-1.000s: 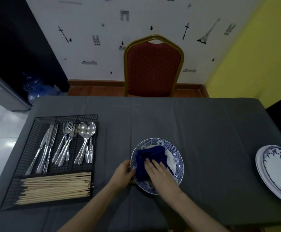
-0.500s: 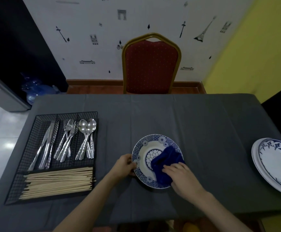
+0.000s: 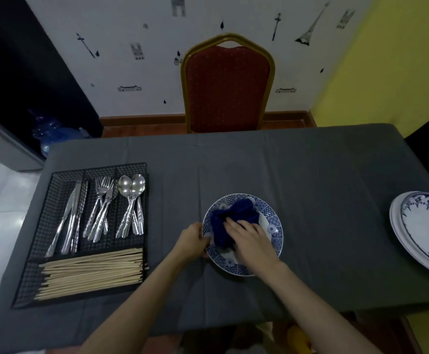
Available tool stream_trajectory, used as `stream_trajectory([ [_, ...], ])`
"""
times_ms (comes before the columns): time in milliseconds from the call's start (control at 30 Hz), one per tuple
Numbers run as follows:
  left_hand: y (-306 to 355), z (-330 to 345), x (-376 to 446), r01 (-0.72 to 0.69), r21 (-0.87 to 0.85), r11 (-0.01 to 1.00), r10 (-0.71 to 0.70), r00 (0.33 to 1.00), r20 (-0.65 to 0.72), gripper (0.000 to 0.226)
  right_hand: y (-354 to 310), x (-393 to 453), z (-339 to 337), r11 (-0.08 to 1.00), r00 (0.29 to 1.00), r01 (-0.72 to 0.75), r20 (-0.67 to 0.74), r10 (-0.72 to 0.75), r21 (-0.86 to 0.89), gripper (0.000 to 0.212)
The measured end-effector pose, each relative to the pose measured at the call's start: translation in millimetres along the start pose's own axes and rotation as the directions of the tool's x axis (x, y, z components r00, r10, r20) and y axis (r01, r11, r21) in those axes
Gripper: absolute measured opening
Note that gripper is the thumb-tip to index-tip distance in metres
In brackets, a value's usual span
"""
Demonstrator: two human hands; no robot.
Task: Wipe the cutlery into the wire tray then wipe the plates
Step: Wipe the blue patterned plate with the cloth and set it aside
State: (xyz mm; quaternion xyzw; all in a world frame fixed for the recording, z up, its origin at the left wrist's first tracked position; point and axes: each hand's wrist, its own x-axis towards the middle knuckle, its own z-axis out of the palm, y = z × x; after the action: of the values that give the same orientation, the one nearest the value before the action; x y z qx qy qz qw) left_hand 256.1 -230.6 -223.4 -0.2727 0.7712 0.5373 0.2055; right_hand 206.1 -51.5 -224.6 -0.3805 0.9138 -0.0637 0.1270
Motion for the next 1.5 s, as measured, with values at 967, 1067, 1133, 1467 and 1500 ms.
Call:
stream_trajectory([
  [967,6.2,-2.1,-10.4,0.055,-0.09,0.994,-0.048,0.995,0.085,0.021,41.5,-26.5,-12.0,0.994,0.997,-0.065,-0.043,0.062,-0.086,0.066],
  [1067,6.9,-1.3,-11.1,0.051,-0.092,0.994,-0.045,0.996,0.072,0.019,50.5,-49.1,-9.5,0.999,0.999,0.021,-0.045,-0.023,-0.046,0.055],
  [1133,6.7,-1.1,-10.7,0.06,-0.095,0.994,-0.052,0.995,0.082,0.02,49.6,-52.0,-12.3,0.997,0.997,0.079,-0.004,-0.079,0.009,0.054],
  [1467,7.2,-10.7,0.7,0.053,0.022,0.998,-0.056,0.98,0.189,0.023,17.4,-0.5,-1.2,0.968,0.966,0.17,0.162,-0.2,0.186,0.064],
  [1500,5.8,-10.1,1.3,0.05,0.025,0.998,-0.054,0.981,0.186,0.022,13.8,3.7,-0.8,0.975,0.974,0.171,0.124,-0.189,0.144,0.065],
])
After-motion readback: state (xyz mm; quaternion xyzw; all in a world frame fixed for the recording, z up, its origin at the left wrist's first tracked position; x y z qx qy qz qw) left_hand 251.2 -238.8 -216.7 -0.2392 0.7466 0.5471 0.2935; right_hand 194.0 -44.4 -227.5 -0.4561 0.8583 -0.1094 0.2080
